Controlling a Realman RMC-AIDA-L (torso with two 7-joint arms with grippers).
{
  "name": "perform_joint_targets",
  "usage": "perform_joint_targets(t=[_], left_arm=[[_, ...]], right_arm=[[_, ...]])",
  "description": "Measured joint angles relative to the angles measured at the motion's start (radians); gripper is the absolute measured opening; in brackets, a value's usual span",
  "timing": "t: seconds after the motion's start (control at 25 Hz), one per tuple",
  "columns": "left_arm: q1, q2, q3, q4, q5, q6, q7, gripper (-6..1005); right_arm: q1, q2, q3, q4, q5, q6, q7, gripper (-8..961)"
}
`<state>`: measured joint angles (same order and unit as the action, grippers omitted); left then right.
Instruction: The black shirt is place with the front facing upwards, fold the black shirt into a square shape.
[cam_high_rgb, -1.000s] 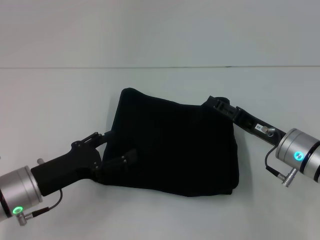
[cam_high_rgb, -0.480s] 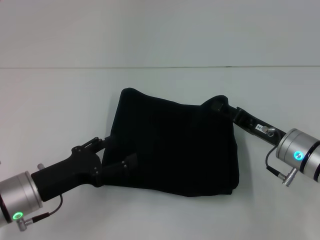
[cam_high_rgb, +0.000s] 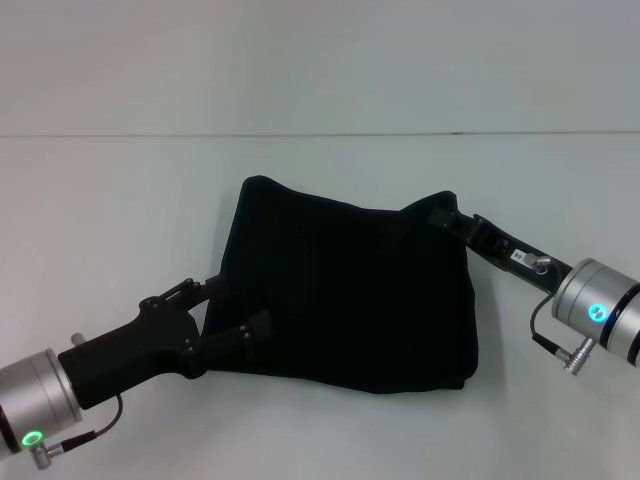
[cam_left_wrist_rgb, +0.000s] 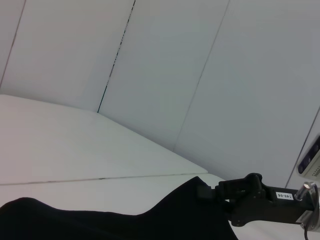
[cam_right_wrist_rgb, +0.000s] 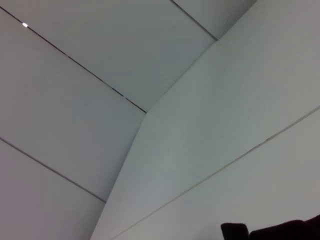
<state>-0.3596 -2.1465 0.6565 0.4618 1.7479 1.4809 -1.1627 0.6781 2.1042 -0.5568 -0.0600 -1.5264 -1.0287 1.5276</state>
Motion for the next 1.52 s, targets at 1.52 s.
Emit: perform_joint_targets(t=[1.52], left_arm=[[-0.005,-0.003,0.005,-0.003,0.002,-0.003,-0.020,926]], right_arm=[[-0.118,-0.008,0.163,-0.045,0.015,-0.040,-0.115,338]])
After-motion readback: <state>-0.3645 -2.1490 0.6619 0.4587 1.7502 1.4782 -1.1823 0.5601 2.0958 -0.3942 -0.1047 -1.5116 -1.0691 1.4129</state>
